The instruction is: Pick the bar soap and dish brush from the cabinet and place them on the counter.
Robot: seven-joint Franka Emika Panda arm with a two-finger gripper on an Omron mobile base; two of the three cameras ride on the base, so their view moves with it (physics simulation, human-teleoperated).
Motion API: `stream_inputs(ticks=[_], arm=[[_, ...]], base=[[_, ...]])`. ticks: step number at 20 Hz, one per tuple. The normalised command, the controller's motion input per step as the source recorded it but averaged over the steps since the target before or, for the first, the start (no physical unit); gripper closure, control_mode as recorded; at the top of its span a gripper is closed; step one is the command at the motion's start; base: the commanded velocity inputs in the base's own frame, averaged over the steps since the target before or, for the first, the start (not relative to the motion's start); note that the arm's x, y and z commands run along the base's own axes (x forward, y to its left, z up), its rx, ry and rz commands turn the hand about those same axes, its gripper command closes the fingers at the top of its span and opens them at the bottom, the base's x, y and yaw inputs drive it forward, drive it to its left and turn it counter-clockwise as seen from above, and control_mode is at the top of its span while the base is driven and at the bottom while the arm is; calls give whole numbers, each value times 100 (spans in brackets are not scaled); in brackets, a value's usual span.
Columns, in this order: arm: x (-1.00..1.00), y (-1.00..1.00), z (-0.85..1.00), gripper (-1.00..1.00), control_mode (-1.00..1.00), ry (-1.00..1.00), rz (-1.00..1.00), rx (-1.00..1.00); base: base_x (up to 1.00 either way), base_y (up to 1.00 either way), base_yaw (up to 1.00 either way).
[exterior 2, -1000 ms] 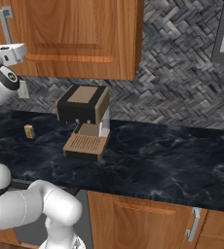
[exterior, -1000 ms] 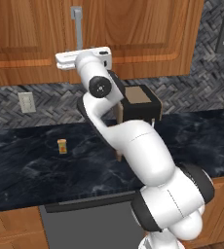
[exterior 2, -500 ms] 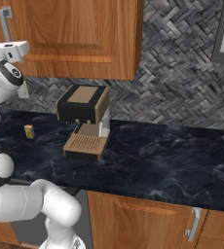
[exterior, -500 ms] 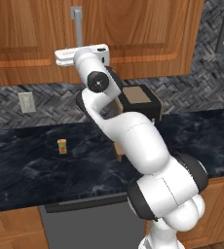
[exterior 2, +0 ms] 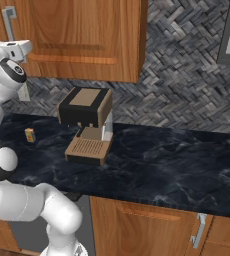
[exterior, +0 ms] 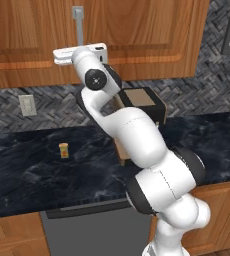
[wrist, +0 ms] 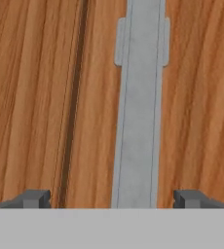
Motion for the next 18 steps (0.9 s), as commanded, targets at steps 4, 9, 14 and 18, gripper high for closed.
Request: stream_inputs(ticks=[4,9,14,18], arm=[[20,15,-7,100,-100,0,0,0],[1,1,0,100,-100,0,0,0],[0,0,5,100,-100,1,0,0],[0,-9,14,100,-100,10,0,0]], base=[[0,0,0],[0,0,0],[0,0,0],[0,0,0]])
